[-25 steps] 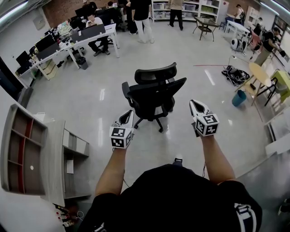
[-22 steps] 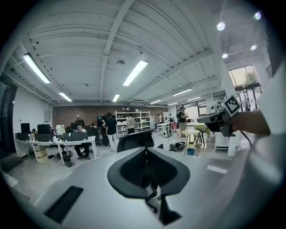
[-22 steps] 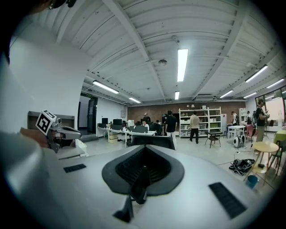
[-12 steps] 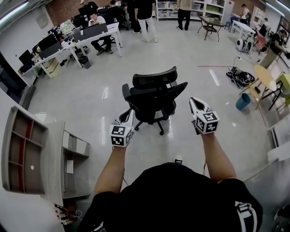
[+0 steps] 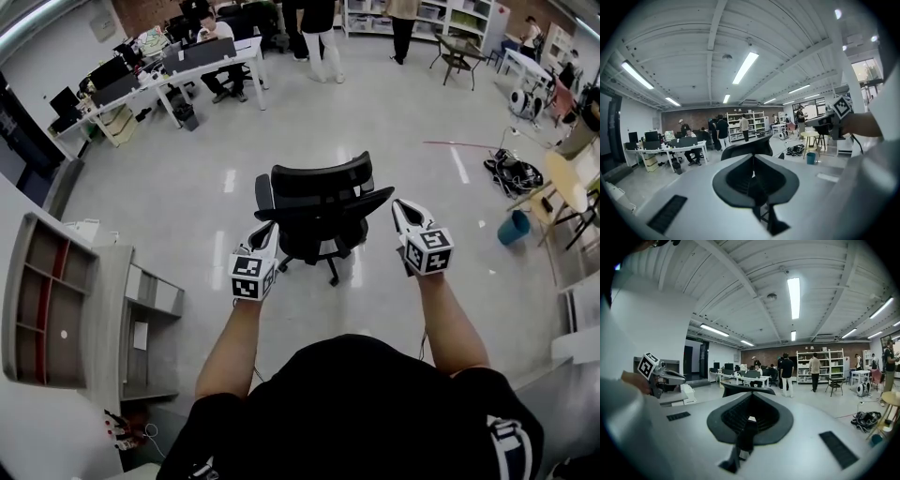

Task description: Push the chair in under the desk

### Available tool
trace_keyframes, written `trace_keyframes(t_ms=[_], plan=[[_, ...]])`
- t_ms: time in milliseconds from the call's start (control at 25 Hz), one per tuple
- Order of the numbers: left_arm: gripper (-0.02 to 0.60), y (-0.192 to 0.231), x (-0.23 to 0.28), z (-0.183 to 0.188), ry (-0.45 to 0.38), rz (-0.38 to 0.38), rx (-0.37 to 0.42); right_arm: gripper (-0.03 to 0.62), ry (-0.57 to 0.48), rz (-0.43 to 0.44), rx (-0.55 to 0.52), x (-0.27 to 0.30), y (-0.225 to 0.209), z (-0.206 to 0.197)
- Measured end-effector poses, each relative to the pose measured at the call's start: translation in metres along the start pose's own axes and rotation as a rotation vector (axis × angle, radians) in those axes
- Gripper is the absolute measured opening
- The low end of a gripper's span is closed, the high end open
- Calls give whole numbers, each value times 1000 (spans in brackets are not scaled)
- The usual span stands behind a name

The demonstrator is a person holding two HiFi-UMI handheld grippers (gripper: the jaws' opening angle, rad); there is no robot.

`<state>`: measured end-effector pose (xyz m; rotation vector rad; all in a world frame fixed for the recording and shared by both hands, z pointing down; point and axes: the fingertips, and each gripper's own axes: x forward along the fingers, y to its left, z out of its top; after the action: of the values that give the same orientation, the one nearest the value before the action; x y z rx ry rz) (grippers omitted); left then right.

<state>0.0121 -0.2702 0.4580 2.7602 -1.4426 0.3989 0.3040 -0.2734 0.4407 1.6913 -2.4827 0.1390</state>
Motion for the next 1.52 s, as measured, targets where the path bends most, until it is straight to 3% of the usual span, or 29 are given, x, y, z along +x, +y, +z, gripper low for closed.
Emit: trace_keyframes(t_ms=[840, 1520], plan=[[18, -13, 113, 18, 49, 135, -33, -3, 14, 140, -1, 93, -113, 0], [18, -12, 139, 13, 86, 174, -44, -3, 26, 192, 10, 123, -131, -7]])
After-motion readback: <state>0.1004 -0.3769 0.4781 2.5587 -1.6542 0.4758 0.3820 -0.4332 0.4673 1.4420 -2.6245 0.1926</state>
